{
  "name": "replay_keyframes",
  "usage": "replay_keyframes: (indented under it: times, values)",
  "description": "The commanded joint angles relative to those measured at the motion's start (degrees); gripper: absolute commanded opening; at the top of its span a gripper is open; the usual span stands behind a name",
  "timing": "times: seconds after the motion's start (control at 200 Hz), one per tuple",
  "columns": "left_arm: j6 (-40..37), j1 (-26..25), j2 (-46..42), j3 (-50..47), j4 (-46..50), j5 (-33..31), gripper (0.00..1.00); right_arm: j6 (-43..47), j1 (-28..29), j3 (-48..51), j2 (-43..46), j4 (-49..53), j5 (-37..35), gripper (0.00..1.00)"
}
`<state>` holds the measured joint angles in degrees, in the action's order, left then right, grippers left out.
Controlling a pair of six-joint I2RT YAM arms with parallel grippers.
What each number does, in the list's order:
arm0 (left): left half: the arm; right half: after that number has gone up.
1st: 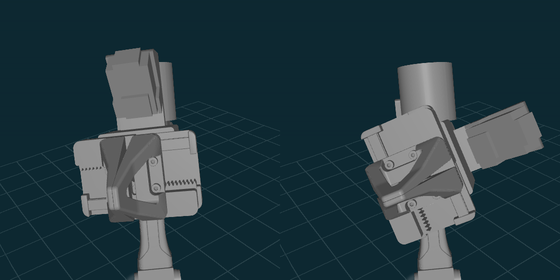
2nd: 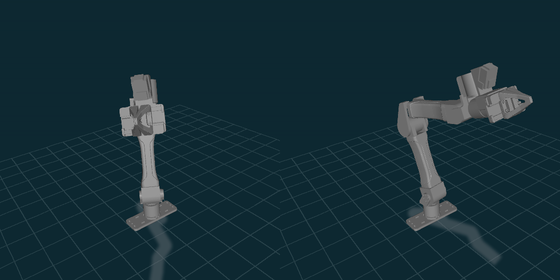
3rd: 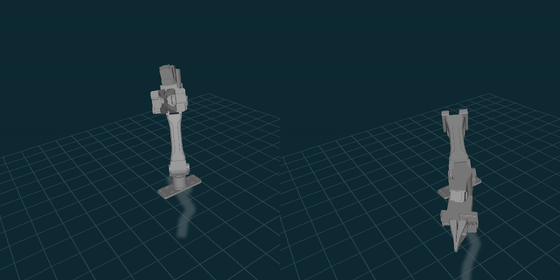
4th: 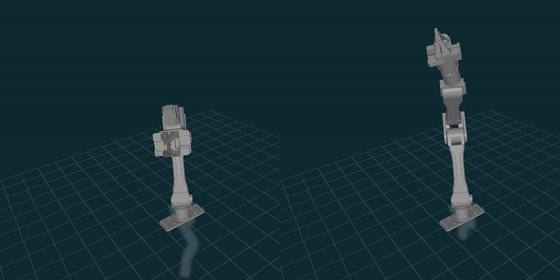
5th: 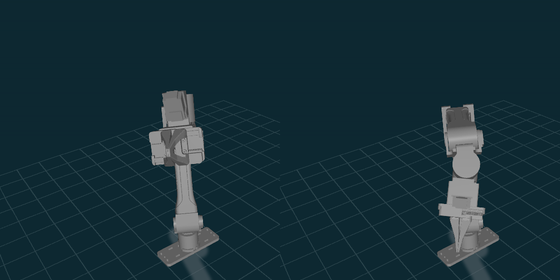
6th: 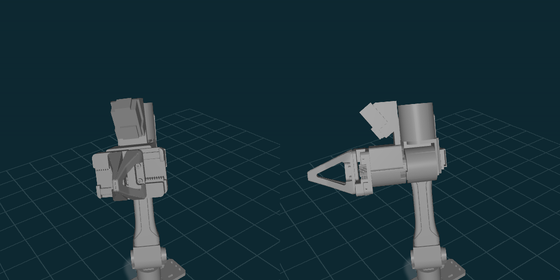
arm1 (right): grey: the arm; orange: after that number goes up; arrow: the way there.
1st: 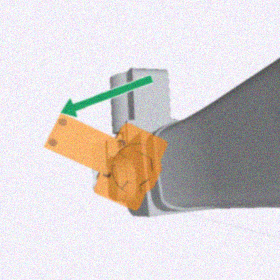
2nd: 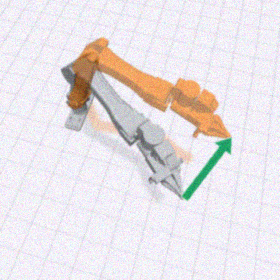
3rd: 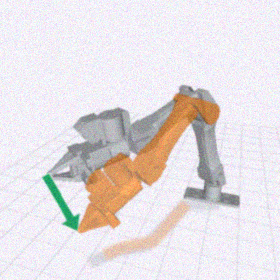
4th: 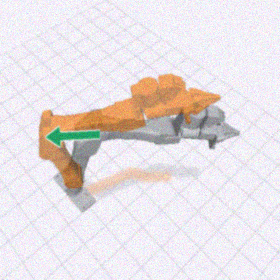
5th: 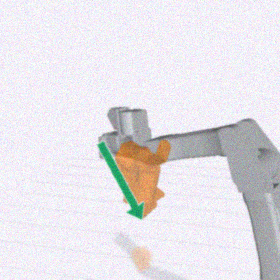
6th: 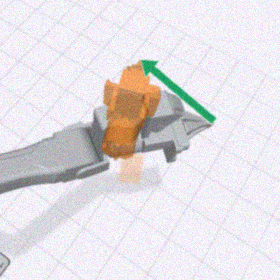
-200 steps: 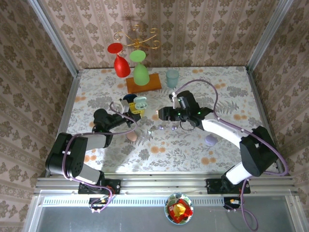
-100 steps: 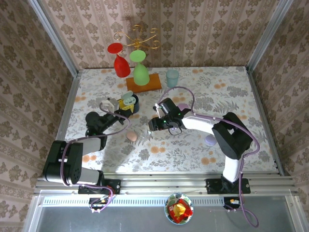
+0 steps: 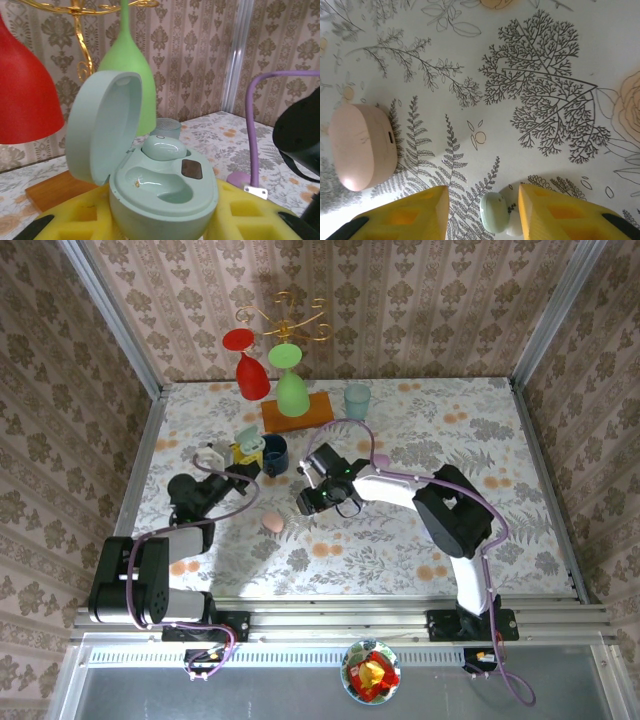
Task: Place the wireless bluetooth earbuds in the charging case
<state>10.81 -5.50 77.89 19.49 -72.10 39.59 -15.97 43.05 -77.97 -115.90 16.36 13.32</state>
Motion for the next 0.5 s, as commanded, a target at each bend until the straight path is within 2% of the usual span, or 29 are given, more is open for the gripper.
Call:
replay_keyframes:
  times: [0.0,0.31,0.495]
  values:
    - [1.32,0.74,-1.23,-0.59,-1.65,-0.52,0.32,4.83,1.56,-2.76,-1.77,5.70,-5.39,0.41]
    - [2.03,1.03,-1.83,-0.70,-1.65,0.21,0.32,9.92,5.33,-5.69,-4.22,10.14,-14.48,0.36]
    - [2.11,1.05,-1.84,-0.68,-1.59,0.57,0.32,9.72,5.48,-6.18,-4.28,10.95,-16.25,0.26]
